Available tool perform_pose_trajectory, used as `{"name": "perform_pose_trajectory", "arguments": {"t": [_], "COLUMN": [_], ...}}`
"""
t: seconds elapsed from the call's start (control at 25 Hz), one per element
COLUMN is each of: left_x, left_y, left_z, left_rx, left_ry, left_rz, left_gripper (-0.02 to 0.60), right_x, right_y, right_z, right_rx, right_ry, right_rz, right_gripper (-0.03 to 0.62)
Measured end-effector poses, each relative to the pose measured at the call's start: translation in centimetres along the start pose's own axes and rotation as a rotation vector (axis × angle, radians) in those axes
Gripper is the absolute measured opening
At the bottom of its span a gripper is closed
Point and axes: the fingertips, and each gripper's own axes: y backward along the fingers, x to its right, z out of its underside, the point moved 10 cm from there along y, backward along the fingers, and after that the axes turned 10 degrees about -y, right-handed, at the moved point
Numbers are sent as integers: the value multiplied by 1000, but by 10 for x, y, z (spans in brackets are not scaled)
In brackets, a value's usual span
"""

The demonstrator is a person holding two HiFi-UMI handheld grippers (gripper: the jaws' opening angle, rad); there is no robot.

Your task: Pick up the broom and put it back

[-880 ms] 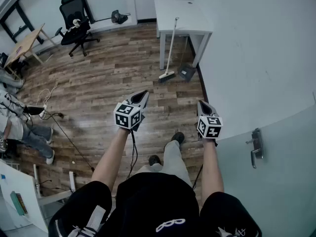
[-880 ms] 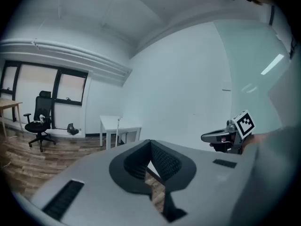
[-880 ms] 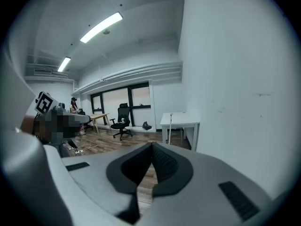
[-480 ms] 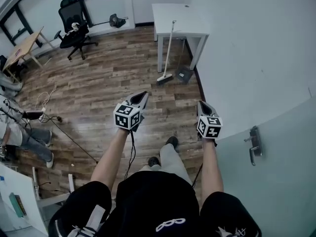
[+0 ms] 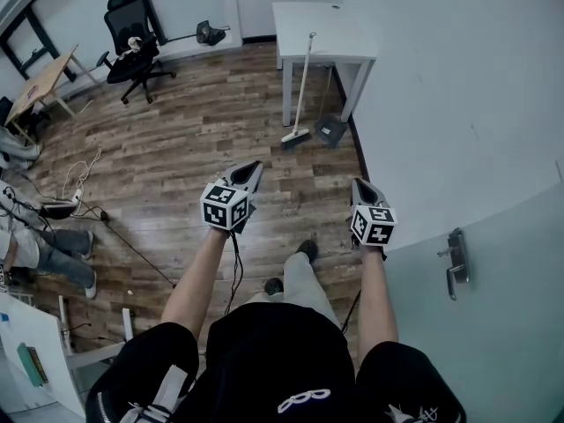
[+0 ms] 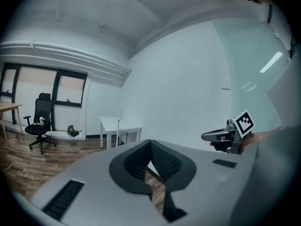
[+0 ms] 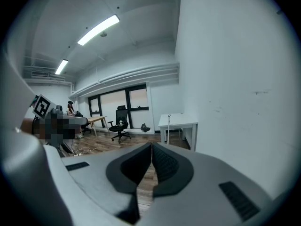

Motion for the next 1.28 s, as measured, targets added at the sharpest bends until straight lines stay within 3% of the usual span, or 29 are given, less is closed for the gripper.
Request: {"name": "perform_pose_trajectory", "arguments": {"t": [0.64,1.28], "left_x": [-23,-81], "left_y": [-32,-70], "left_z": [5,6], "left_rx": [-16,-36], "left_ry": [28,65], "left_rz": [4,-45], "left_gripper": [11,11], "right_x": [10,18], "right_y": [-37,-108], "right_z": [-12,-34], "right_rx": [-30,-77], "right_ry": [1,13], "right_rz": [8,-11], "right_gripper": [25,25]}}
